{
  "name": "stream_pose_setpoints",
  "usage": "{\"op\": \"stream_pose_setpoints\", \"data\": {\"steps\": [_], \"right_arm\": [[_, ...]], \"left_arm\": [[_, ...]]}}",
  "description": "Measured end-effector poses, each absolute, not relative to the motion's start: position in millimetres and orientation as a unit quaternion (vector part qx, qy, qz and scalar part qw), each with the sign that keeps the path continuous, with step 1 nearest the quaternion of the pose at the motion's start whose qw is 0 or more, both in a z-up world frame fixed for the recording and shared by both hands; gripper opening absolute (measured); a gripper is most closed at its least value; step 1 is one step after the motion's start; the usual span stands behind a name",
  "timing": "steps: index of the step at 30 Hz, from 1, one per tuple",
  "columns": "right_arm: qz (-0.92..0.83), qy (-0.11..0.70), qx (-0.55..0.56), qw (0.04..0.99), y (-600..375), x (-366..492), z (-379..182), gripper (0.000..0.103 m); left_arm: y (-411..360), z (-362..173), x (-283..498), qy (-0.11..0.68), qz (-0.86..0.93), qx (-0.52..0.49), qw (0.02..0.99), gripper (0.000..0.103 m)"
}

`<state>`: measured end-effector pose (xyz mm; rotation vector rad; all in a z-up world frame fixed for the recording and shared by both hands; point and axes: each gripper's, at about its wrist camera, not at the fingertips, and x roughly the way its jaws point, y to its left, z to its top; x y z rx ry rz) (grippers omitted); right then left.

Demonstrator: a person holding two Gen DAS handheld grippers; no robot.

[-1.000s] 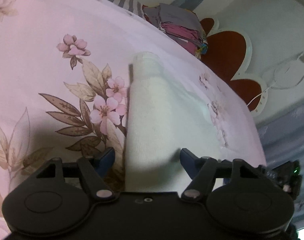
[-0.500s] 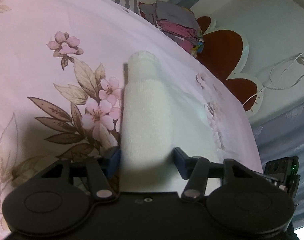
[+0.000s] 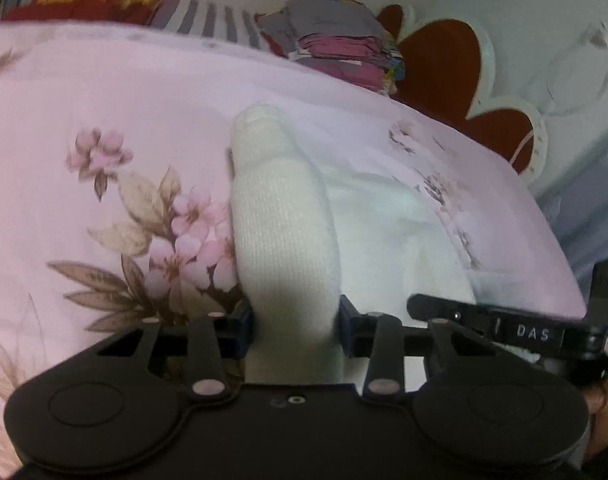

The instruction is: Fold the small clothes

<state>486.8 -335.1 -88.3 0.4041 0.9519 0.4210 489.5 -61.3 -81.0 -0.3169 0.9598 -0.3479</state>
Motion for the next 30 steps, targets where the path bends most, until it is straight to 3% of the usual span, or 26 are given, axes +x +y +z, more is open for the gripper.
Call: {"op": "stream_pose_setpoints", "data": {"steps": [13,30], "right_arm": [[0.173,0.413,0.155,0.880,-286,448,-34,0.027],[0.215,0.411,0.175,0.869,-96,435,-5,0.027]], "left_arm": [[-22,-43,460,0.428,-0.216,-0.116,0.870,0.038],[161,-29,415,0.432,-0.186,-0.121,0.874,0.038]]}}
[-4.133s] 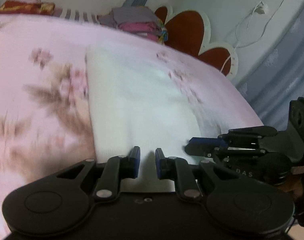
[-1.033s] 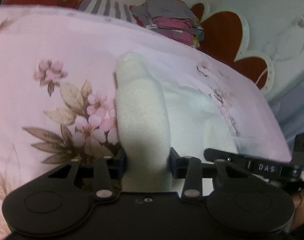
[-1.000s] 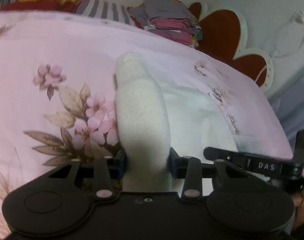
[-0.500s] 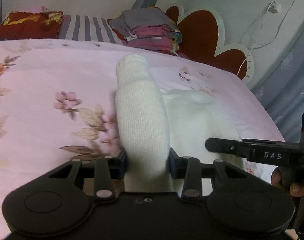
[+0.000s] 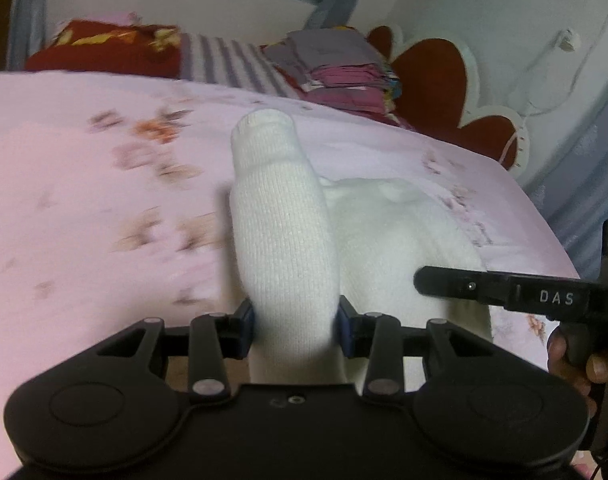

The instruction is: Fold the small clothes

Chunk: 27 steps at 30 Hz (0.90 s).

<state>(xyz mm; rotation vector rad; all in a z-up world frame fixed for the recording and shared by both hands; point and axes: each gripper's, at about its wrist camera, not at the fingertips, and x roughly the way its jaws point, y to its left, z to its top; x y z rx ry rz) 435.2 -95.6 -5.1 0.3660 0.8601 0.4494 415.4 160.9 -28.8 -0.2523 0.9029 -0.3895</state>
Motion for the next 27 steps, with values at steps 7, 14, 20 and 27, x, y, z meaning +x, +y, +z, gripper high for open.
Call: {"op": "stream_pose_setpoints", "data": {"steps": [7,14,20,27], "right_arm": [[0.232,0.427,0.176,0.856,-33,444,-29,0.027],[0.191,0.466,0.183,0.844,-36,462,-96,0.030],[0.192,0.476,0.184,0.839,-46,466,-91,0.056],[0.198,0.395,0.127,0.888,-31,484,-49,0.033]], "left_arm": [[213,-51,413,0.445,-0.174,-0.162,0.863,0.038],[219,-94,417,0.444,-0.165,-0.160,0.866,0.065],[238,-74,408,0.412,-0.164,-0.162,0.882,0.057],[221,-53,450,0.365,-0.204,-0.132,0.899,0.038]]}}
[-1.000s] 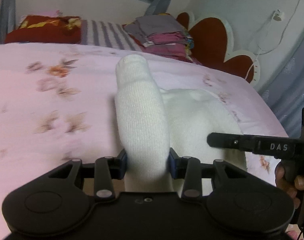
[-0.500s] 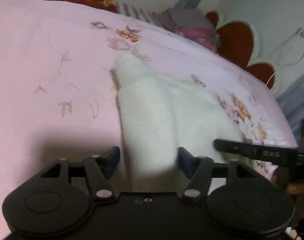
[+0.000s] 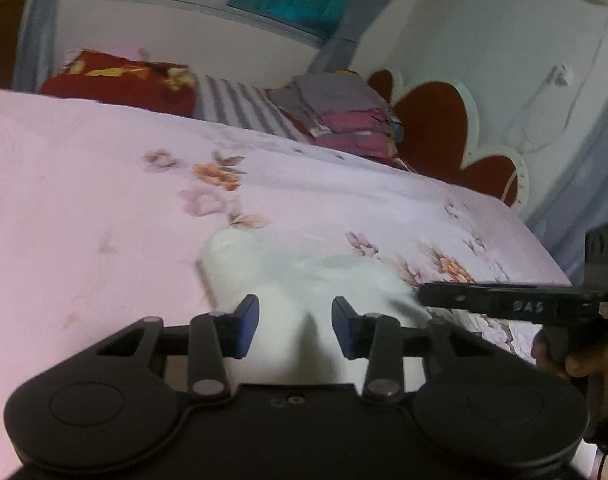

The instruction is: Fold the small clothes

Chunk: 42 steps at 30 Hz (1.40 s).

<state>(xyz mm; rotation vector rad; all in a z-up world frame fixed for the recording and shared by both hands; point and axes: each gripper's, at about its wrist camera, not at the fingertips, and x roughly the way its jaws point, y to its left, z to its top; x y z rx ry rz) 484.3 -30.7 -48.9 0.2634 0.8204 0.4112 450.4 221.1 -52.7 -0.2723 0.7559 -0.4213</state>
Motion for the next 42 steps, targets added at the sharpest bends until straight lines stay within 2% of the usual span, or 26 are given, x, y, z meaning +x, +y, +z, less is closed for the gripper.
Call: {"op": "stream_pose_setpoints", "data": {"steps": [3,5,7,14,17,20,22,24,31,37,42], "right_arm": [[0.217,0.408,0.080,0.883,-2,502,-57,0.030],[0.181,0.441,0.016,0.879,13,514,-83,0.031],[0.168,0.428,0.009,0.888,9,515,-98,0.041],[0.148,0.423,-0.008,0.894,15,512,-93,0.042],[0.153,0.380,-0.006,0.912,7,482,-66,0.041],[0.208,0.371,-0.020,0.905,15,453,-56,0.041],[0.237,0.371,-0.045,0.897,25,439,-61,0.038],[0.219,0.388,-0.090,0.891,30,436,-79,0.024],[0.179,0.398,-0.080,0.896,21,445,-86,0.024],[0.215,0.377,-0.066,0.898,8,393,-65,0.024],[0.193,0.415,-0.088,0.885,9,385,-95,0.024]], "left_arm": [[214,-73,468,0.388,-0.191,-0.115,0.894,0.037],[220,-85,470,0.400,-0.185,-0.146,0.886,0.037],[223,-85,470,0.401,-0.187,-0.159,0.883,0.037],[229,-70,459,0.386,-0.186,-0.144,0.892,0.035],[233,-53,428,0.356,-0.202,-0.148,0.900,0.035],[227,-52,402,0.352,-0.222,-0.148,0.897,0.033],[217,-61,395,0.368,-0.223,-0.128,0.894,0.032],[210,-75,396,0.386,-0.215,-0.129,0.888,0.032],[212,-72,382,0.379,-0.187,-0.147,0.894,0.032],[218,-65,331,0.371,-0.168,-0.144,0.902,0.032],[211,-82,324,0.401,-0.127,-0.147,0.895,0.032]]}}
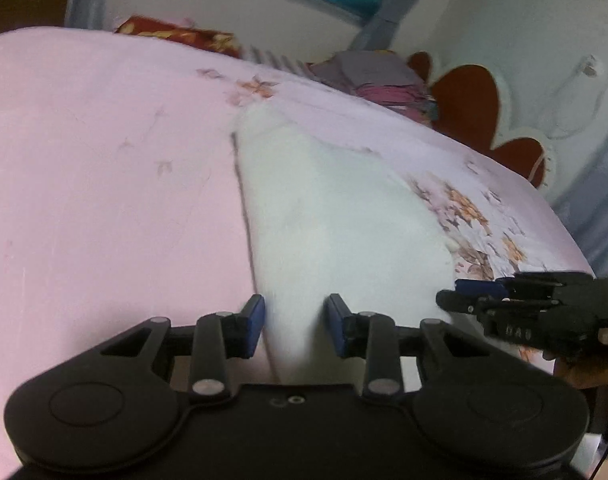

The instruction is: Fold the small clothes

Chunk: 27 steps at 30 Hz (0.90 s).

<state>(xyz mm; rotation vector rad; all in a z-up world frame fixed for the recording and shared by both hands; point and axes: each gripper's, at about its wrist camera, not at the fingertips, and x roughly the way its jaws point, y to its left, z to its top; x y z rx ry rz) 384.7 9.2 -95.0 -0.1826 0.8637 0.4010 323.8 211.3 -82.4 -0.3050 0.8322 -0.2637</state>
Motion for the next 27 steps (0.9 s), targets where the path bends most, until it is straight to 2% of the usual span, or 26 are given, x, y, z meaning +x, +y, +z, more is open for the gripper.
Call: {"op": "stream_pose_setpoints", "data": {"steps": [3,10,15,16,17,18,20,21,22,23,25,27], "right_arm": [[0.166,0.421,-0.031,0.891,-5,387,-91,0.024],[0.175,0.379,0.000,0.909,-28,325,-49,0.024],[0.176,0.366,0.028,0.913,-43,273,-22,0.025],[0.174,0.365,0.032,0.914,-45,263,-18,0.025],[0.173,0.366,0.033,0.914,-47,253,-14,0.025],[0.170,0.364,0.032,0.915,-47,245,-12,0.025],[0.166,0.365,0.030,0.916,-49,227,-6,0.025],[0.164,0.368,0.030,0.915,-50,219,-4,0.043],[0.158,0.369,0.029,0.915,-52,210,-2,0.066],[0.144,0.360,0.022,0.922,-53,198,1,0.102],[0.140,0.335,0.006,0.932,-55,178,6,0.103],[0.143,0.346,0.015,0.927,-58,165,8,0.103]], "left_arm": [[204,-71,309,0.395,-0.115,-0.136,0.901,0.032],[184,-43,255,0.378,-0.105,-0.116,0.912,0.032],[159,-19,211,0.359,-0.098,-0.093,0.924,0.042],[153,-16,202,0.355,-0.094,-0.088,0.926,0.047],[149,-12,193,0.351,-0.091,-0.083,0.928,0.058],[145,-9,183,0.347,-0.086,-0.079,0.931,0.066],[137,-1,166,0.332,-0.070,-0.070,0.938,0.097],[133,3,155,0.323,-0.064,-0.067,0.942,0.103],[131,6,144,0.314,-0.057,-0.067,0.945,0.102],[129,9,135,0.312,-0.051,-0.067,0.946,0.103],[125,14,119,0.313,-0.040,-0.067,0.946,0.103],[121,18,104,0.313,-0.031,-0.069,0.947,0.103]]}}
